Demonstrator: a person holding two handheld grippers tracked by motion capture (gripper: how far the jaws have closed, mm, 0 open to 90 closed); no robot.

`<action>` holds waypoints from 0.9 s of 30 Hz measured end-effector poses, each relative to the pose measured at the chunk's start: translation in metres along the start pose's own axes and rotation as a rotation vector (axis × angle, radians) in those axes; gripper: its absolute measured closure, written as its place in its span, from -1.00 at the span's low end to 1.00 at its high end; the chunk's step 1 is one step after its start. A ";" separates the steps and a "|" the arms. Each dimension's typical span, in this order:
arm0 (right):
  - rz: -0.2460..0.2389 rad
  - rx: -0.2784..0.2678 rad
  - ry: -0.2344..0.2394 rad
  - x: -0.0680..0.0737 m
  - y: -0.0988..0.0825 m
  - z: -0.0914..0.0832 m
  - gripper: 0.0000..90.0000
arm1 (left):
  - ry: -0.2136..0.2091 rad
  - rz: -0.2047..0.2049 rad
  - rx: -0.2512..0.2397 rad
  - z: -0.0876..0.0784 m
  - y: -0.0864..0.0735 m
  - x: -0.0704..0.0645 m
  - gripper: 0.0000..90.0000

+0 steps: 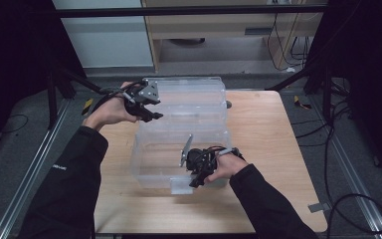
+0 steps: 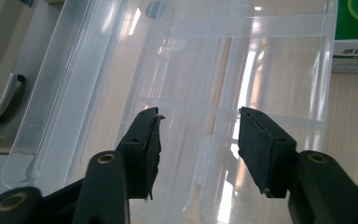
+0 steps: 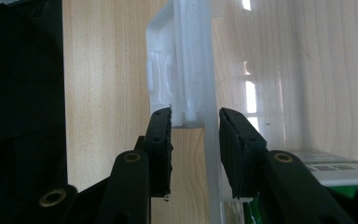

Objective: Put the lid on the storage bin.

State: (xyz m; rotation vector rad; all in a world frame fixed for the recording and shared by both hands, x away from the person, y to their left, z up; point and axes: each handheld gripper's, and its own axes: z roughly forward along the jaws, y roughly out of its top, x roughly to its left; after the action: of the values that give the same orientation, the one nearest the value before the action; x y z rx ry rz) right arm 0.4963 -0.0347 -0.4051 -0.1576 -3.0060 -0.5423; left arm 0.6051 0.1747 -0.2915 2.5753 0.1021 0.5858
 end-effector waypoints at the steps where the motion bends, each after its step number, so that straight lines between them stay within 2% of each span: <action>1: -0.002 -0.004 -0.001 0.000 0.000 0.000 0.45 | -0.006 0.002 0.007 0.002 0.001 0.001 0.11; 4: -0.001 -0.004 -0.001 0.000 0.000 0.000 0.45 | -0.006 0.014 0.036 0.007 0.003 0.003 0.15; 14: -0.005 -0.007 0.005 -0.001 0.000 0.001 0.45 | -0.007 0.066 0.074 0.023 0.010 0.002 0.31; 18: -0.010 -0.008 0.003 -0.001 0.000 0.001 0.46 | -0.009 0.080 0.100 0.028 0.012 0.001 0.43; 27: -0.015 -0.010 -0.003 0.000 -0.001 0.000 0.46 | -0.015 0.101 0.121 0.031 0.017 0.001 0.70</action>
State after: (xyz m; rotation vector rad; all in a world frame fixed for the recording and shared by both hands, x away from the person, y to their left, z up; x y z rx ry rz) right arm 0.4962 -0.0353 -0.4058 -0.1375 -3.0100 -0.5594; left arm 0.6183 0.1464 -0.3071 2.7140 0.0021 0.6139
